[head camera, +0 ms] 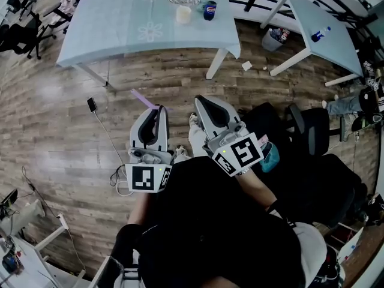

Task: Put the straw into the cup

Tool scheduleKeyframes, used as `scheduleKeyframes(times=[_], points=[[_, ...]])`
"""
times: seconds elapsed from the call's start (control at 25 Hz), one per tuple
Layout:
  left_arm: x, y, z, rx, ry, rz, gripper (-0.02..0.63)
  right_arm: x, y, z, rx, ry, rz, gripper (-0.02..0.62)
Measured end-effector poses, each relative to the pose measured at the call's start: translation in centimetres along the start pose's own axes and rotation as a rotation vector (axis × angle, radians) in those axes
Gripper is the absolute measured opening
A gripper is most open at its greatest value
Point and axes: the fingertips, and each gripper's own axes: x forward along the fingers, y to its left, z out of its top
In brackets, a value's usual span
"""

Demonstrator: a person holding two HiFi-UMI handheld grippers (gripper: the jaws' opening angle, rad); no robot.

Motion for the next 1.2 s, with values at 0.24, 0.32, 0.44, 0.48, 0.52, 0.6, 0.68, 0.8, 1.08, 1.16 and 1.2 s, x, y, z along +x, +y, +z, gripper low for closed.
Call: scheduleKeyframes(times=[0.24,0.32,0.44,0.48,0.52,0.6,0.68,0.8,1.08,1.16,1.2], points=[[1.9,1.5,-0.7,0.001,0.009,0.000,0.037,2.1,-1.9,0.2,0.007,-0.013,-0.019,0.009],[2.8,2.0,-0.8,0.004,0.013,0.000,0.037,3.0,-2.7,0.2,0.018,-0.017,-0.020,0.009],[4.5,3.0,-1.0,0.007,0.021,-0.002,0.037,4.8,-4.0,0.4,0.026,-0.025,-0.018,0.009],[5.1,3.3,-1.0,0.005,0.020,-0.004,0.037,5.5,-4.4,0.3,0.029,-0.026,-0.017,0.009],[5.8,3.7,-1.1,0.004,0.019,-0.006,0.037,6.1,-4.8,0.3,0.033,-0.025,-0.015,0.009],[7.2,4.3,-1.4,0.006,0.028,-0.005,0.037,7.2,-5.8,0.0,0.039,-0.020,-0.012,0.009],[8.6,4.9,-1.7,0.012,0.042,-0.002,0.037,8.3,-6.8,-0.1,0.046,-0.015,-0.013,0.009],[10.7,5.6,-1.5,0.017,0.034,-0.009,0.037,10.0,-8.3,0.0,0.059,-0.011,-0.010,0.009],[16.9,7.1,-0.9,0.000,0.011,0.008,0.037,14.4,-12.5,1.0,0.081,-0.008,0.018,0.009],[18.6,7.2,-1.3,0.000,0.020,0.009,0.037,15.4,-13.9,1.3,0.084,-0.009,0.023,0.008],[19.5,7.3,-1.5,0.000,0.021,0.009,0.037,15.9,-14.7,1.4,0.086,-0.009,0.026,0.009]])
